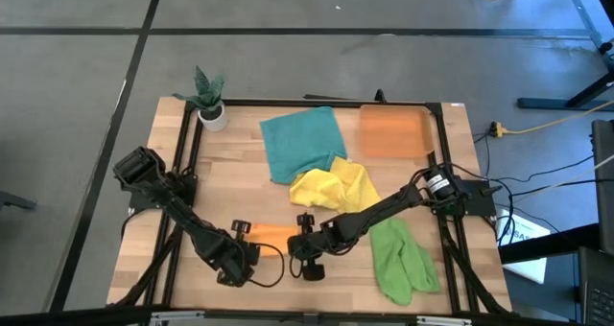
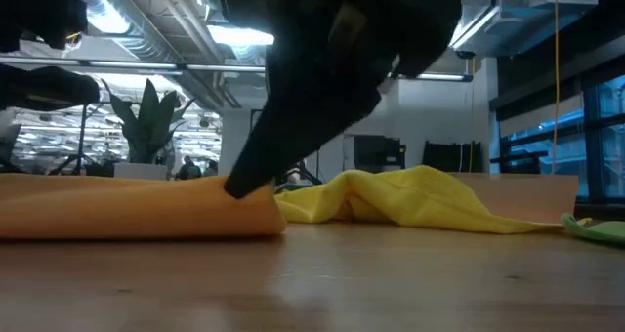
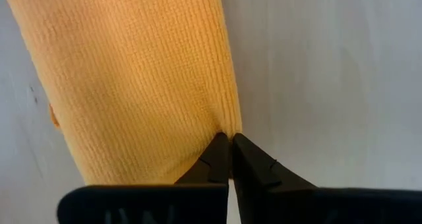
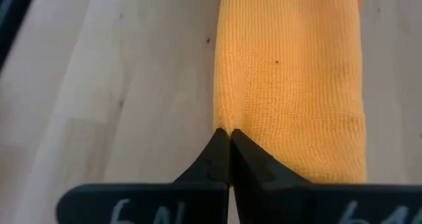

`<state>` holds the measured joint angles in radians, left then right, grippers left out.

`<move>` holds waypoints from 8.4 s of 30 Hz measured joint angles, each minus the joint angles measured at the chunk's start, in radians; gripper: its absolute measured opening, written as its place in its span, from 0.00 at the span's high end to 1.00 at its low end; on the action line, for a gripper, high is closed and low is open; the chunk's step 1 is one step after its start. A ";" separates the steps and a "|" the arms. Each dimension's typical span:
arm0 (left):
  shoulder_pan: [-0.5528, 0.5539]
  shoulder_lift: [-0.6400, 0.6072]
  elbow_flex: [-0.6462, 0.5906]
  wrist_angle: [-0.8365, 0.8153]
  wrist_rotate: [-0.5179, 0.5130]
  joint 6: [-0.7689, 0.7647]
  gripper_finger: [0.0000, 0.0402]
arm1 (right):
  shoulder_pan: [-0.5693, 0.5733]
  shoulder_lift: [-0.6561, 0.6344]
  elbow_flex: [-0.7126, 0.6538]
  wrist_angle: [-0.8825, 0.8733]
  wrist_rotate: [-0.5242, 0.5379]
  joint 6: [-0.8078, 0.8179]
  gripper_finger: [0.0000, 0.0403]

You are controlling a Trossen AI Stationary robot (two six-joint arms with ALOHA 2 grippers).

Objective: Roll microfiber towels into tight, uniform cylinder then place into a basket
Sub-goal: Roll the orange microfiber towel

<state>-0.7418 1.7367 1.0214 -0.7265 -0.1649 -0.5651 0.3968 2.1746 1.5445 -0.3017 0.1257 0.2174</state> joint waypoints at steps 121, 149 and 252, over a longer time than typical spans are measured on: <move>0.475 -0.090 -0.075 -0.119 -0.241 0.004 1.00 | -0.232 -0.066 -0.045 -0.326 0.319 0.472 0.99; 0.515 -0.089 -0.113 -0.077 -0.256 -0.015 0.86 | -0.246 -0.033 -0.046 -0.303 0.293 0.428 0.99; 0.413 -0.176 -0.364 0.293 -0.292 0.028 0.88 | -0.217 0.017 0.100 -0.485 0.264 0.450 0.97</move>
<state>-0.3290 1.5608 0.6575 -0.4332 -0.4572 -0.5369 0.1795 2.1914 1.6444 -0.7872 0.3893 0.6674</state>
